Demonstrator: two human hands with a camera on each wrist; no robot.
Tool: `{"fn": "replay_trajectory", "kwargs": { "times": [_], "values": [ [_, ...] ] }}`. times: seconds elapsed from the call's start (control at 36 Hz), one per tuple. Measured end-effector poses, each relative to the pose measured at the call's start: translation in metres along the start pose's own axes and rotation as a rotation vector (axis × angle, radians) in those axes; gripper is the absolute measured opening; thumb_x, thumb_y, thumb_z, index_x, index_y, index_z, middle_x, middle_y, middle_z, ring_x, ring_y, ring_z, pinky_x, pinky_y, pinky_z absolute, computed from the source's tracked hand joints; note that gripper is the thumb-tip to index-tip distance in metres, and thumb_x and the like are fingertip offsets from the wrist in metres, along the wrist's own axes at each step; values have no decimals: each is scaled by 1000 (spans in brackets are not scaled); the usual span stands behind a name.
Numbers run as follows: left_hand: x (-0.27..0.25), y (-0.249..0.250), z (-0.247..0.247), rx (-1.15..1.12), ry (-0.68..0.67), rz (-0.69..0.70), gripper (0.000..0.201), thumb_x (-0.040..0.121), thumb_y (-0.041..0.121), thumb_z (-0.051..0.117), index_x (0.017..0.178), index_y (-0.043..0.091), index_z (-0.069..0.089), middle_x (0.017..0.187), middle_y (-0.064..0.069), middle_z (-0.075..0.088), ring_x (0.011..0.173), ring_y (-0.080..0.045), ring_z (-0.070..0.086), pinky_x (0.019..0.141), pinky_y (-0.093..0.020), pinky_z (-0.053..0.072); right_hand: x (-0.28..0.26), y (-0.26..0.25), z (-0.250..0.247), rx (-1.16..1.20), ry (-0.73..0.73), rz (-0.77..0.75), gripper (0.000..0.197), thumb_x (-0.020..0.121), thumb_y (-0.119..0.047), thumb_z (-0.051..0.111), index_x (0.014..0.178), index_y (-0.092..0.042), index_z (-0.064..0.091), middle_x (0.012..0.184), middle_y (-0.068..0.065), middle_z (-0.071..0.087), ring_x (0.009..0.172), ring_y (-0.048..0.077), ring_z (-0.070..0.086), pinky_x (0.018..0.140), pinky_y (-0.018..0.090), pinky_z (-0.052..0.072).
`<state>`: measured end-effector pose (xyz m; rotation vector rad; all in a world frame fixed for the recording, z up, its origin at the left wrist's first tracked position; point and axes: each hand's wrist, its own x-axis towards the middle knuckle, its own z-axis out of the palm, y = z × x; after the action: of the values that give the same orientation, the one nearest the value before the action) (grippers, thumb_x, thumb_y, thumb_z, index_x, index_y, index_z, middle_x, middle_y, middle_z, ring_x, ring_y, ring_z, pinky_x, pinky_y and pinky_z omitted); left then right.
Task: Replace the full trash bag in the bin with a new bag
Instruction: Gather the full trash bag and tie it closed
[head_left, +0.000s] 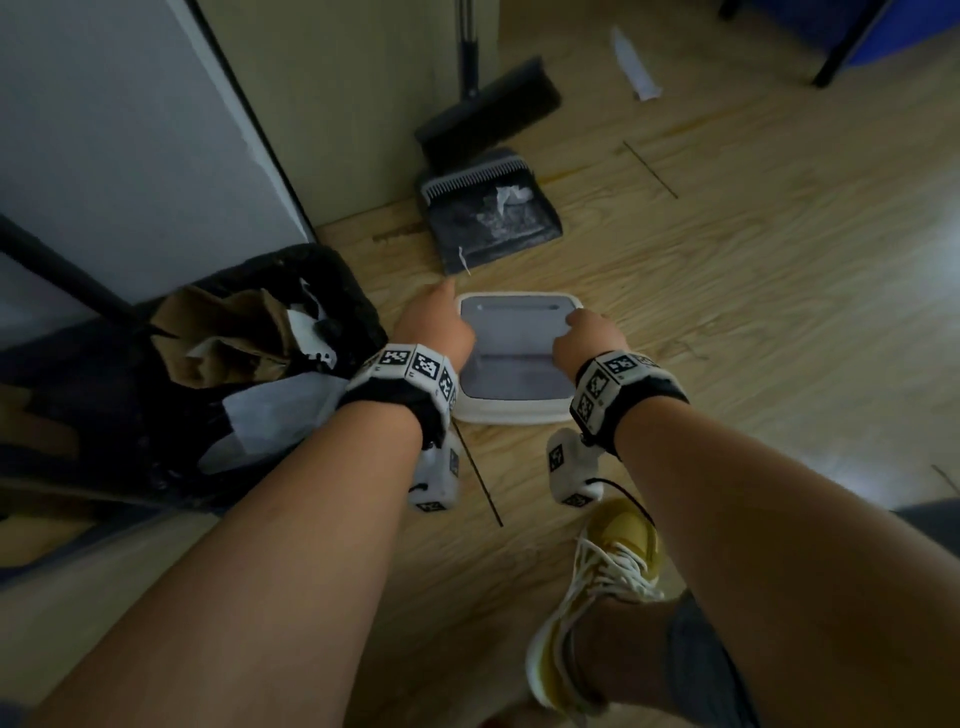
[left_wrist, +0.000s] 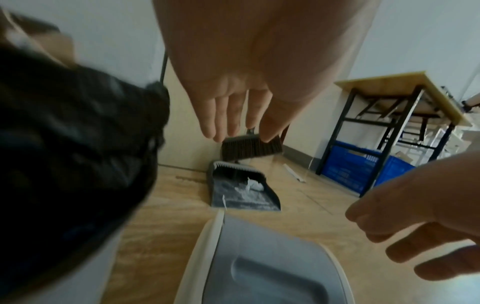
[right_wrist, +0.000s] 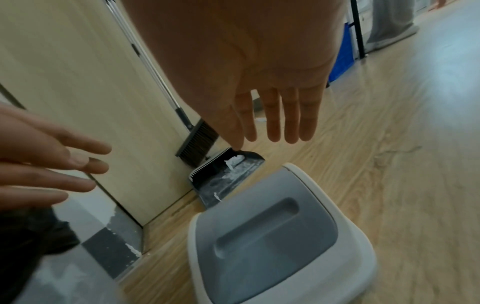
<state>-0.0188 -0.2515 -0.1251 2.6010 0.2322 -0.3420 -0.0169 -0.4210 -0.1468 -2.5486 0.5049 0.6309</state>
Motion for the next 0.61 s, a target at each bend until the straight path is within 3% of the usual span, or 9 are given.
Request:
{"fn": "replay_trajectory", "kwargs": {
  "times": [0.19,0.28,0.42,0.53,0.61],
  "values": [
    [-38,-18,-53,5,160,17,58,95,10,40,151,20,29,149,-11,41,135,-30,42,108,-38,38,-53,-42,-13,-78,52,-173,43,94,-15,44,137,-11,48,138,16,50,122,35,51,101,42,47],
    [-54,-36,-63,4,192,20,55,95,9,42,149,17,34,152,-11,35,138,-29,38,111,-38,36,-71,-61,-8,-55,13,-211,44,95,-13,46,139,-11,45,140,16,48,122,35,51,100,45,48],
    [-81,-70,-69,43,274,-11,43,95,12,45,138,15,48,143,-10,46,131,-28,45,106,-39,42,-92,-85,11,-24,-36,-294,38,100,-13,40,137,-8,46,139,20,48,122,36,52,101,44,47],
    [-97,-94,-64,65,290,-24,37,92,10,49,127,14,59,133,-11,53,123,-30,50,100,-38,45,-99,-93,33,-44,-67,-314,37,101,-9,40,137,-7,46,141,18,48,124,34,52,101,42,47],
    [-102,-107,-56,98,231,-23,35,92,16,51,125,16,61,132,-10,54,122,-28,50,100,-36,45,-97,-96,49,-75,-125,-303,38,102,-7,37,139,-6,46,144,16,46,129,34,48,99,40,45]
  ]
}}
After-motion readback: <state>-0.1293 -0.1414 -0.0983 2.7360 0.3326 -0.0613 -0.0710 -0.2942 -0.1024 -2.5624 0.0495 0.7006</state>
